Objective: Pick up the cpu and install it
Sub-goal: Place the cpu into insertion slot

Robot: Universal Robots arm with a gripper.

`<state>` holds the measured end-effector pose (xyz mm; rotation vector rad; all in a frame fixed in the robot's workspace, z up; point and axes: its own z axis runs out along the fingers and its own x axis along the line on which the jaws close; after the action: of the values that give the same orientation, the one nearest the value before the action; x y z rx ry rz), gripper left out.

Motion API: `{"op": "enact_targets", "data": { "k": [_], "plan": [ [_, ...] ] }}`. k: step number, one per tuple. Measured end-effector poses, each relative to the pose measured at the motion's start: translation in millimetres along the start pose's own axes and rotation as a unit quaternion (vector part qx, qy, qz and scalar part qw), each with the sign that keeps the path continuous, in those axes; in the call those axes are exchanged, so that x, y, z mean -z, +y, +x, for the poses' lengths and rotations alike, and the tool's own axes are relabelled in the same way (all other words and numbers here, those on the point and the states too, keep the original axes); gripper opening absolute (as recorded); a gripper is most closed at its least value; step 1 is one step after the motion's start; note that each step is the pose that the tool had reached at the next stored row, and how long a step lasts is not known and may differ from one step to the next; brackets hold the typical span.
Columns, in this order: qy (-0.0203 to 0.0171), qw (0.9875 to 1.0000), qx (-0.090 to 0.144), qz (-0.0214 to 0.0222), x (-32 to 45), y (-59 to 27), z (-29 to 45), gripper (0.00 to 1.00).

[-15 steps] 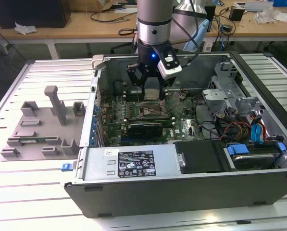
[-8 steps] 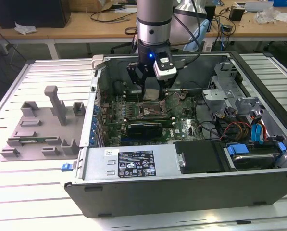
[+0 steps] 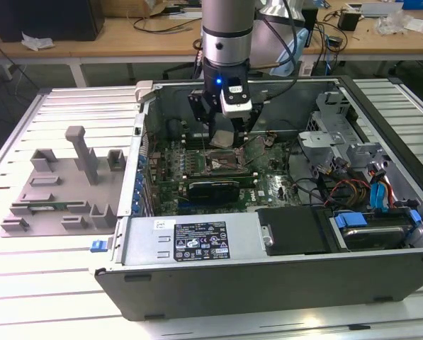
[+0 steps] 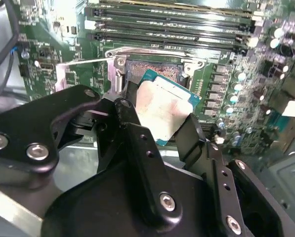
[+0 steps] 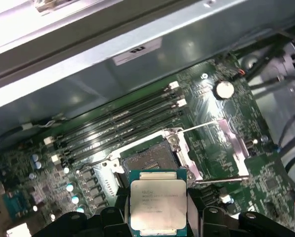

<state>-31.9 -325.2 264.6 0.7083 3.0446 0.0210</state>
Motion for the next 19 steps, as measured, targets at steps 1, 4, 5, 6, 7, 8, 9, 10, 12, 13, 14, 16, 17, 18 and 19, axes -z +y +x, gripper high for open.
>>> {"op": "enact_targets", "data": {
  "k": [1, 4, 5, 6, 7, 8, 9, 10, 12, 13, 14, 16, 17, 18, 19],
  "plan": [
    [-0.0001, 1.0, -0.008, 0.0001, 0.0, 0.0, 0.0, 0.55],
    [-0.0006, 0.9994, -0.035, 0.0005, 0.0, 0.0, 0.0, 0.55],
    [-0.0007, 0.999, -0.045, 0.0005, 0.0, 0.0, 0.0, 0.55],
    [-0.0008, 0.9986, -0.052, 0.0006, 0.0, 0.0, 0.0, 0.55],
    [-0.001, 0.998, -0.064, 0.0008, 0.0, 0.0, 0.0, 0.55],
    [-0.0012, 0.9975, -0.071, 0.0009, 0.0, 0.0, 0.0, 0.55],
    [-0.0013, 0.9969, -0.079, 0.0009, 0.0, 0.0, 0.0, 0.55],
    [-0.0015, 0.9957, -0.093, 0.0011, 0.0, 0.0, 0.0, 0.55],
    [-0.0019, 0.9936, -0.113, 0.0014, 0.0, 0.0, 0.0, 0.55],
    [-0.002, 0.9926, -0.121, 0.0015, 0.0, 0.0, 0.0, 0.55],
    [-0.0022, 0.9909, -0.135, 0.0016, 0.0, 0.0, 0.0, 0.55],
    [-0.0027, 0.9872, -0.16, 0.0019, 0.0, 0.0, 0.0, 0.55],
    [-0.0028, 0.9859, -0.167, 0.002, 0.0, 0.0, 0.0, 0.55],
    [-0.003, 0.9839, -0.179, 0.0022, 0.0, 0.0, 0.0, 0.55],
    [-0.0031, 0.9825, -0.186, 0.0023, 0.0, 0.0, 0.0, 0.55]
  ]
}}
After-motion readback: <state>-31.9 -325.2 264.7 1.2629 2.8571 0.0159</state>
